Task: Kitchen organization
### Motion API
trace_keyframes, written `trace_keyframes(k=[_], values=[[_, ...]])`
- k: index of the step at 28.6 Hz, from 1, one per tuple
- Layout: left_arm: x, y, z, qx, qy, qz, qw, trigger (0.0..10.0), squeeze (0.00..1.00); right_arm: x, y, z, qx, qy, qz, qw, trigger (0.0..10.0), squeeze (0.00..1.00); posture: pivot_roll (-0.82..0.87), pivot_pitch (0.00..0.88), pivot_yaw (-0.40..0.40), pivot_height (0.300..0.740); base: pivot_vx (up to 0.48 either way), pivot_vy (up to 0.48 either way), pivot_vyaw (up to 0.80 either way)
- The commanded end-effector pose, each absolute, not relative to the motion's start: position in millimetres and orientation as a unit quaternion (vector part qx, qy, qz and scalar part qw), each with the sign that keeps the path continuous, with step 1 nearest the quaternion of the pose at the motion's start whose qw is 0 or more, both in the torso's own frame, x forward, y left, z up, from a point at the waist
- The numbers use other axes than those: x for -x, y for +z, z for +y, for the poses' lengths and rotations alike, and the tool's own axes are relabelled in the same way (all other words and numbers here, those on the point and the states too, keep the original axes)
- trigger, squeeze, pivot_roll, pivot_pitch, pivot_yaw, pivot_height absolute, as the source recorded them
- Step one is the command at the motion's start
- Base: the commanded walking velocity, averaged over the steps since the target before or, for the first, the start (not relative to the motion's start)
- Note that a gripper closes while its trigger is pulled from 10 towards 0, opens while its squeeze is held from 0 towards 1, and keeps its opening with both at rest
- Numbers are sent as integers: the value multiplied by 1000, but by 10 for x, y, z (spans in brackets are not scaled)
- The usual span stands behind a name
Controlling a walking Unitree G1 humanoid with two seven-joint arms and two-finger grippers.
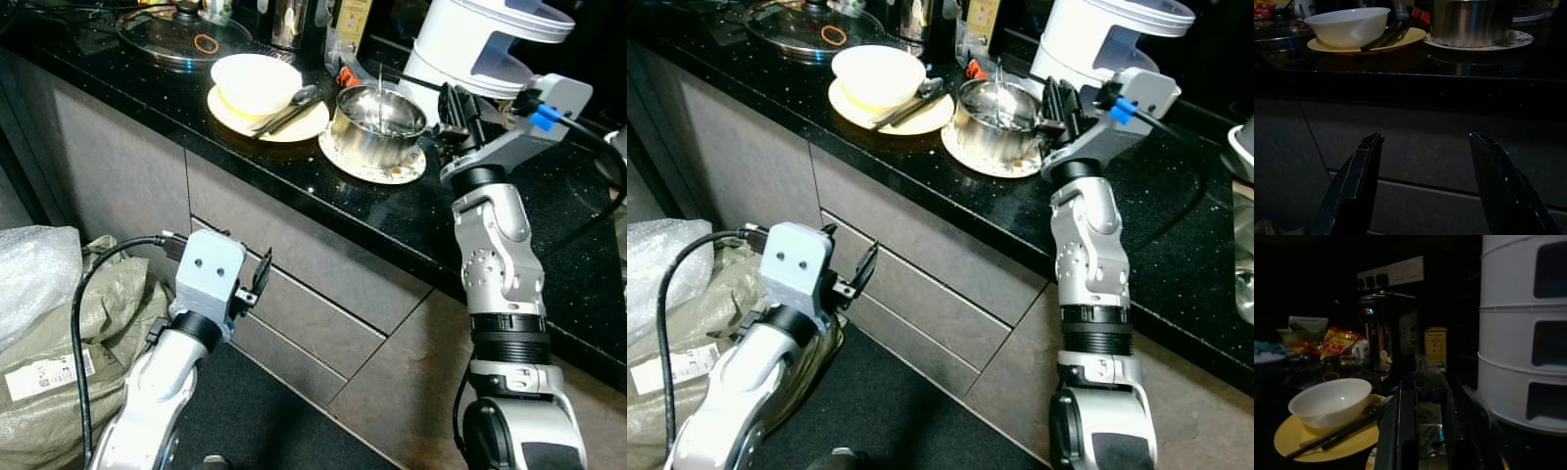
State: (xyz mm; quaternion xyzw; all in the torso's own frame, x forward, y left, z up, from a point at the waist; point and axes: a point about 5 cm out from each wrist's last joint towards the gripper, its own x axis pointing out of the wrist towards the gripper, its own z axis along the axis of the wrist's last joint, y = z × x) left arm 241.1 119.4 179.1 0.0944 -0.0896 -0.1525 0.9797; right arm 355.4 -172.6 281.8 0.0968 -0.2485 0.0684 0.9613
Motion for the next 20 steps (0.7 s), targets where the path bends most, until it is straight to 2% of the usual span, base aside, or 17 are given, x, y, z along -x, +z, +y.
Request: trace_keyframes(k=[1,11,20], values=[[-2416,1738,1172,-96,-161,-79,979,10000,0,-3542,2841,-1754,-72,63,-255,962,0,0,175,42,-172,740,0,0,0],[-2411,1735,1167,-93,-160,-79,980,10000,0,-3552,2877,-1766,-16,61,-246,967,0,0,169,42,-174,740,0,0,0],[-2422,1733,1158,-91,-161,-79,980,10000,0,-3590,2876,-1747,81,73,-207,972,0,0,166,37,-175,740,0,0,0]])
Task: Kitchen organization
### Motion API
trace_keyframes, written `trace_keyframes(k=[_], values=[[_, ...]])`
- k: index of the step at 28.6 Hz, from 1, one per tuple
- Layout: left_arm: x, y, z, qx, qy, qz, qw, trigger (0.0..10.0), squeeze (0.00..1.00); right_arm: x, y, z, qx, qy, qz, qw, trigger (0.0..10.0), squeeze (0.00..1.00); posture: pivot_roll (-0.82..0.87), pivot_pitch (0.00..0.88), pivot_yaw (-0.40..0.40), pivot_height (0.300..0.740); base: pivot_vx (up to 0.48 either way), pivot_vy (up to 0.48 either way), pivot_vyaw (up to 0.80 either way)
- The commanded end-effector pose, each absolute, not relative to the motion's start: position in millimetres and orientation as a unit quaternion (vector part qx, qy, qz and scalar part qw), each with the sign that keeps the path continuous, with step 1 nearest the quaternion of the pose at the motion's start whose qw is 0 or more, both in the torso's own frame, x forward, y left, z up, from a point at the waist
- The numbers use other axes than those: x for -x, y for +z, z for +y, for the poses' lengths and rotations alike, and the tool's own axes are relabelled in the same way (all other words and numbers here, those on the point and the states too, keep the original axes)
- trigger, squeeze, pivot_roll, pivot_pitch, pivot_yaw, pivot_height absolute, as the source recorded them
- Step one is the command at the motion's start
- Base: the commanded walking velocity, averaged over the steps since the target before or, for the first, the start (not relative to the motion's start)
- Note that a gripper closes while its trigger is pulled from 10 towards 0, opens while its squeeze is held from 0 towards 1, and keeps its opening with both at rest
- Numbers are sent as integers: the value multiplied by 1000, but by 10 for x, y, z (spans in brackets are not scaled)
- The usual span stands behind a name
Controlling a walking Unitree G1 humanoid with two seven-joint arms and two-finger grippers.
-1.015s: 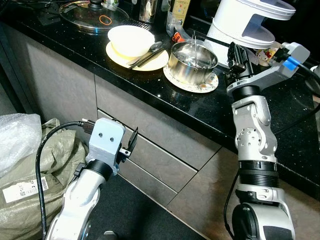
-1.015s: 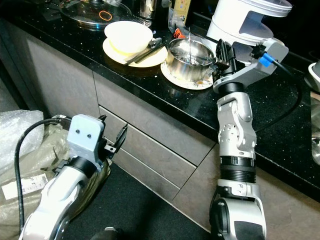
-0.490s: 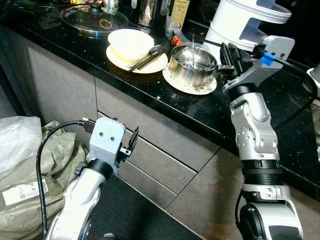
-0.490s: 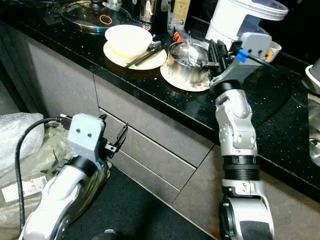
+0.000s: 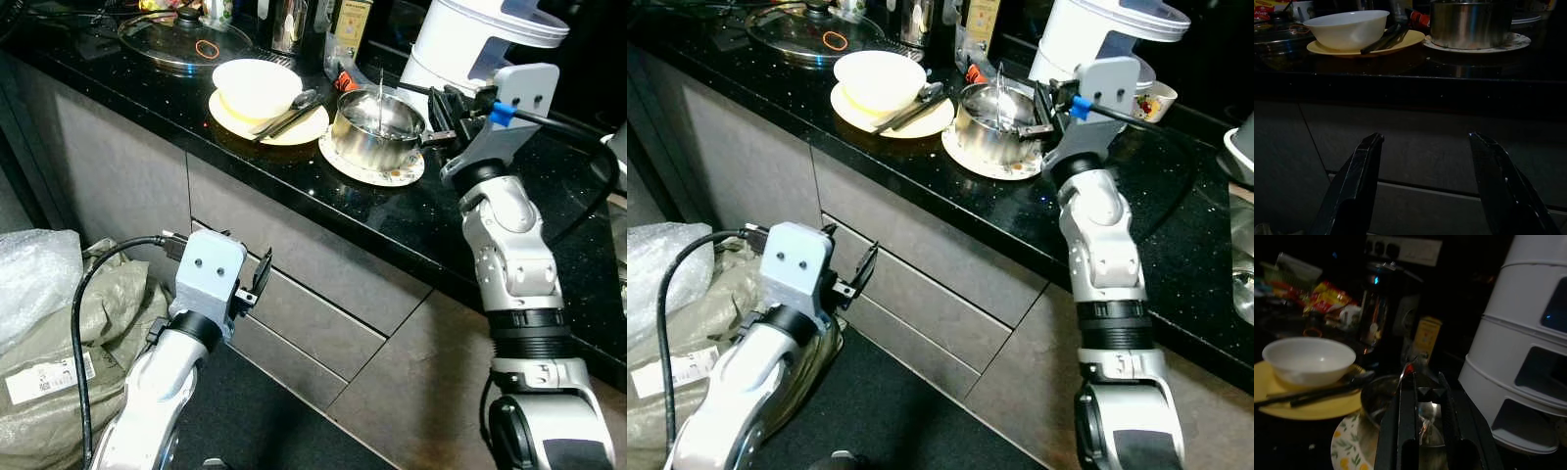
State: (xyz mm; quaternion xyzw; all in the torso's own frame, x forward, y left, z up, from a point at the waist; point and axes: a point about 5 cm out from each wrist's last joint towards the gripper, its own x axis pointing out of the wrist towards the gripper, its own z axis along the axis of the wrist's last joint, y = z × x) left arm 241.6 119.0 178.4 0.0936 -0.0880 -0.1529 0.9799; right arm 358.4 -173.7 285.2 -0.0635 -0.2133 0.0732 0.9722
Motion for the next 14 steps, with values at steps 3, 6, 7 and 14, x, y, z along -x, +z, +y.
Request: trace_keyframes(k=[3,6,7,14], values=[[-2423,1733,1158,-91,-161,-79,980,10000,0,-3592,2869,-1739,85,75,-202,973,0,0,166,37,-175,740,0,0,0],[-2426,1732,1156,-91,-162,-79,980,10000,0,-3586,2885,-1757,81,69,-201,974,0,0,164,34,-174,740,0,0,0],[-2426,1732,1156,-91,-162,-79,980,10000,0,-3586,2885,-1757,81,69,-201,974,0,0,164,34,-174,740,0,0,0],[-2430,1728,1153,-89,-161,-78,980,10000,0,-3572,2984,-1932,54,31,-216,974,0,0,163,33,-175,740,0,0,0]])
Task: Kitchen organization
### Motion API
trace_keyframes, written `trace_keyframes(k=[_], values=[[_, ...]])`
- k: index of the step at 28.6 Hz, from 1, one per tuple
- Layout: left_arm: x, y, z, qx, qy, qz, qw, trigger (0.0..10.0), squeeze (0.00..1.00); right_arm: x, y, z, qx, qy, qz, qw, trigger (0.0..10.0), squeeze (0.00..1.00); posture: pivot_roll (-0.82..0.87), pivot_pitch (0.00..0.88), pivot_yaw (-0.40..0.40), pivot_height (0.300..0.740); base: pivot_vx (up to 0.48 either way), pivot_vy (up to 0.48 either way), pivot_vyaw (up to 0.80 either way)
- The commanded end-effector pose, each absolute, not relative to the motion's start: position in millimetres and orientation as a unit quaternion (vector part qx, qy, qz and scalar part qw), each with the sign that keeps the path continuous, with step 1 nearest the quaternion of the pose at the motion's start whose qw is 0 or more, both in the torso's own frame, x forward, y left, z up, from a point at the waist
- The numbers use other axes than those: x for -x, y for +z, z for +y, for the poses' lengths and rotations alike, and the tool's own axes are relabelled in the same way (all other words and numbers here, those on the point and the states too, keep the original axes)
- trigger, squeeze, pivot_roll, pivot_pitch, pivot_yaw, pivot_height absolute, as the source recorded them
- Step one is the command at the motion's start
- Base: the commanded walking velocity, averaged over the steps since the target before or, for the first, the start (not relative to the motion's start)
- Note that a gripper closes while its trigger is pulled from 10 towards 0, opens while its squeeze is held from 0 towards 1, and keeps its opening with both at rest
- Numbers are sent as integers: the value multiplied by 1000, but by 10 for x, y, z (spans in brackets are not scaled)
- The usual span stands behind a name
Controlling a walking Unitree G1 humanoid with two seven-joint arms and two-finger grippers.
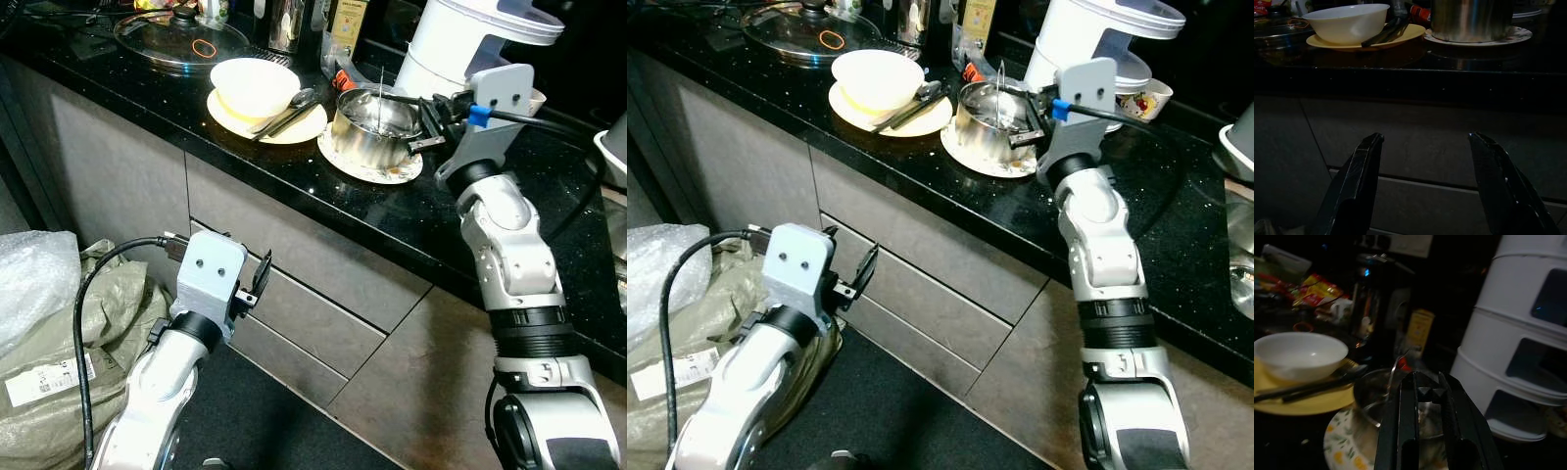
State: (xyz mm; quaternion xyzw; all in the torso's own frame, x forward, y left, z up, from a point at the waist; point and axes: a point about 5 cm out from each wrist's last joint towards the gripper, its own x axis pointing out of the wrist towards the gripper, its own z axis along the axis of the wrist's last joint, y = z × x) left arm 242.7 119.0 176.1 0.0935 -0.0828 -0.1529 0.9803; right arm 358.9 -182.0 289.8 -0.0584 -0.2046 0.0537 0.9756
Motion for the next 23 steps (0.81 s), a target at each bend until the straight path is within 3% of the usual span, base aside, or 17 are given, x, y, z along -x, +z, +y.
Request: trace_keyframes(k=[1,7,12,14,15,16,17,18,23], values=[[-2432,1727,1152,-88,-161,-78,980,10000,0,-3569,3009,-1991,61,11,-219,974,0,0,160,31,-175,740,0,0,0],[-2432,1728,1146,-87,-161,-79,980,10000,0,-3560,3034,-2195,93,-57,-212,971,0,0,161,31,-175,740,0,0,0],[-2431,1731,1137,-86,-163,-78,980,10000,0,-3528,3071,-2333,66,-88,-222,969,0,0,151,38,-174,740,0,0,0],[-2432,1734,1134,-84,-165,-79,980,10000,0,-3519,3065,-2357,20,-86,-231,969,0,0,151,40,-176,740,0,0,0],[-2432,1735,1133,-84,-166,-79,979,10000,0,-3517,3039,-2361,-6,-82,-231,970,902,0,148,42,-178,740,0,0,0],[-2432,1735,1133,-84,-166,-79,979,10000,0,-3517,3039,-2361,-6,-82,-231,970,902,0,148,42,-178,740,0,0,0],[-2431,1736,1129,-83,-167,-79,979,10000,0,-3512,2986,-2352,-48,-70,-230,969,2706,0,149,41,-185,740,0,0,0],[-2434,1743,1123,-82,-169,-81,979,10000,0,-3504,2898,-2328,-83,-61,-224,969,9961,0,151,39,-187,740,0,0,0],[-2447,1773,1098,-80,-176,-88,977,10000,0,-3474,2708,-2260,-118,-56,-209,969,10000,0,154,28,-184,740,0,0,-160]])
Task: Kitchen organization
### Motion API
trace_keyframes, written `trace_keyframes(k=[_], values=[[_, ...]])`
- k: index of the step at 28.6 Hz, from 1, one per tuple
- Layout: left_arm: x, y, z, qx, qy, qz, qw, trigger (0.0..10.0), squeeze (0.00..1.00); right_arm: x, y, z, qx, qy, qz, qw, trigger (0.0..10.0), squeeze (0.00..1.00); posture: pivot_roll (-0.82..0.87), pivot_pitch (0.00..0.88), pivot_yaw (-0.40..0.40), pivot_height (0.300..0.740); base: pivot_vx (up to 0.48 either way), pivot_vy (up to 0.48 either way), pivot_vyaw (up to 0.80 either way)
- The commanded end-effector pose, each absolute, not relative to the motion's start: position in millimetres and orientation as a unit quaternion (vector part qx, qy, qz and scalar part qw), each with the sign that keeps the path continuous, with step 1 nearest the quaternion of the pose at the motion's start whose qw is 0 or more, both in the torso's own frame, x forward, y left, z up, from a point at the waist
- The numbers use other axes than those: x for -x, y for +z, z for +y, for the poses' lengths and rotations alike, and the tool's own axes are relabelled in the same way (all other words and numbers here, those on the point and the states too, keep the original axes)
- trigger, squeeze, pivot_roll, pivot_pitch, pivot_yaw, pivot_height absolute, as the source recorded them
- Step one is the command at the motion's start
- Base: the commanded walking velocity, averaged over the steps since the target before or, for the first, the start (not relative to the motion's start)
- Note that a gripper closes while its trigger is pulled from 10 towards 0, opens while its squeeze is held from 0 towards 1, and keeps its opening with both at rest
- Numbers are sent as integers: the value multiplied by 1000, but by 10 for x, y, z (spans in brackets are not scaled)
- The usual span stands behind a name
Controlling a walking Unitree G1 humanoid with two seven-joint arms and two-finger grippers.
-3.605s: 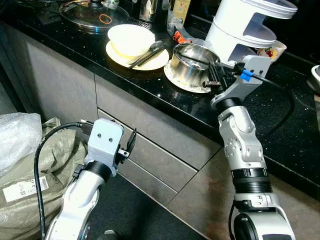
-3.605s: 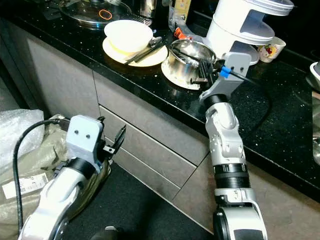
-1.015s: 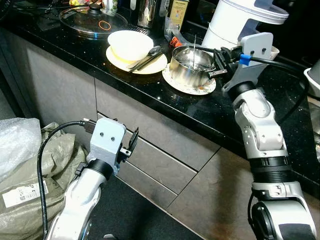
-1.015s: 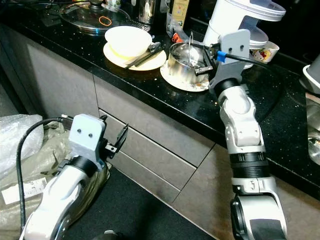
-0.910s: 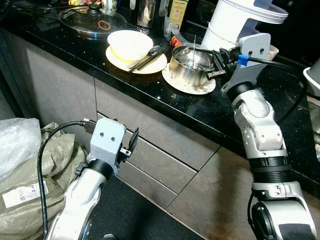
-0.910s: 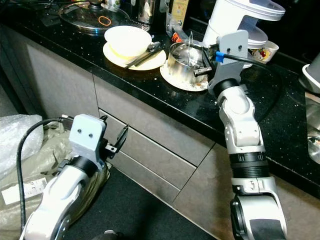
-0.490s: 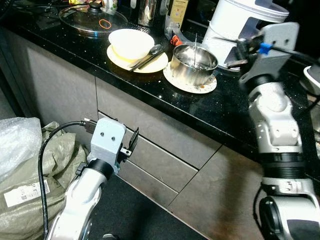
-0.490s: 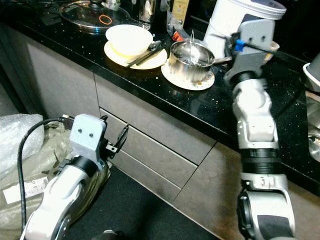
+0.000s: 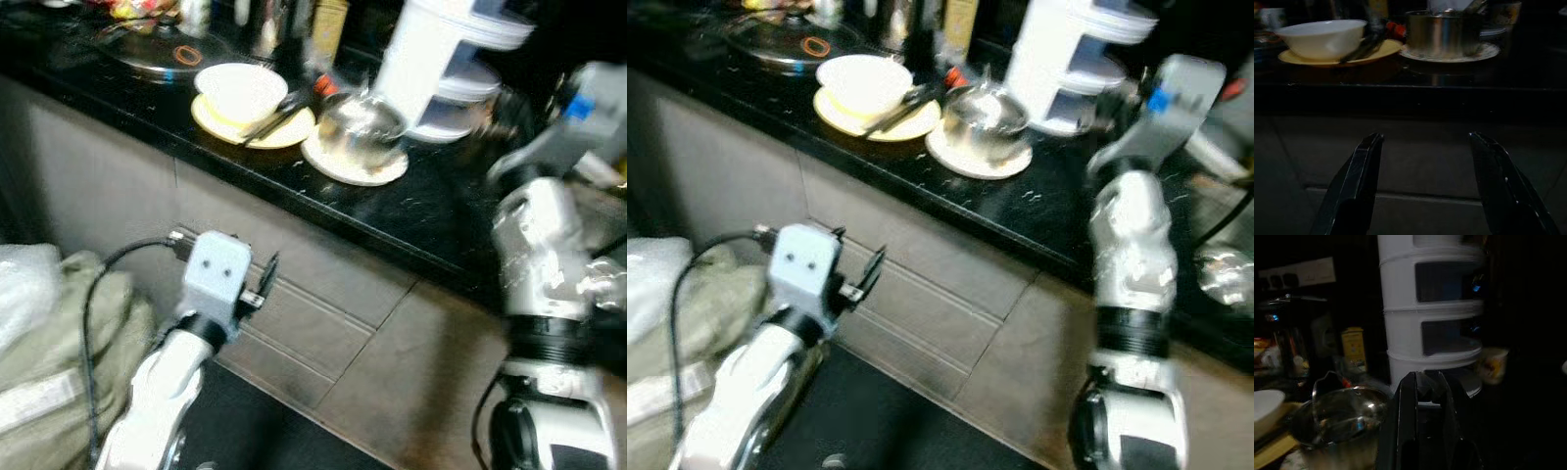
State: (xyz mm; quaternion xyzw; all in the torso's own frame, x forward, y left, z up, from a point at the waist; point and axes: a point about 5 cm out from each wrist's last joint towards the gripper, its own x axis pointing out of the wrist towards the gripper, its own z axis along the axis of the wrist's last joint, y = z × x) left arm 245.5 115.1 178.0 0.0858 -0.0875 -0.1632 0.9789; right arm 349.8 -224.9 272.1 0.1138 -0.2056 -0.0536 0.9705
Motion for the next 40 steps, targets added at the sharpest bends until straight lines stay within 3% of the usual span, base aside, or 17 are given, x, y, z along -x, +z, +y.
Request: trace_keyframes(k=[1,8,12,19,37,40], values=[[-2450,1776,1089,-81,-179,-89,976,10000,0,-3467,2694,-2241,-119,-55,-210,969,10000,0,155,21,-180,740,0,0,-800],[-2470,1805,1054,-82,-190,-95,974,10000,0,-3459,2661,-2203,-116,-53,-207,970,10000,0,152,20,-173,740,0,0,-800],[-2463,1802,1032,-80,-204,-93,971,10000,0,-3437,2630,-2206,-114,-55,-204,971,10000,0,151,20,-172,740,0,0,0],[-2465,1799,1035,-72,-202,-88,973,10000,0,-3415,2623,-2157,-114,-48,-205,971,10000,0,146,24,-168,740,0,-464,0],[-2543,1834,995,-65,-211,-100,970,10000,0,-3394,2618,-2097,-97,-62,-207,972,10000,0,142,15,-173,740,0,0,0],[-2573,1854,985,-63,-214,-104,969,10000,0,-3381,2616,-2005,-108,-46,-204,972,10000,0,140,14,-172,740,0,0,-800]])
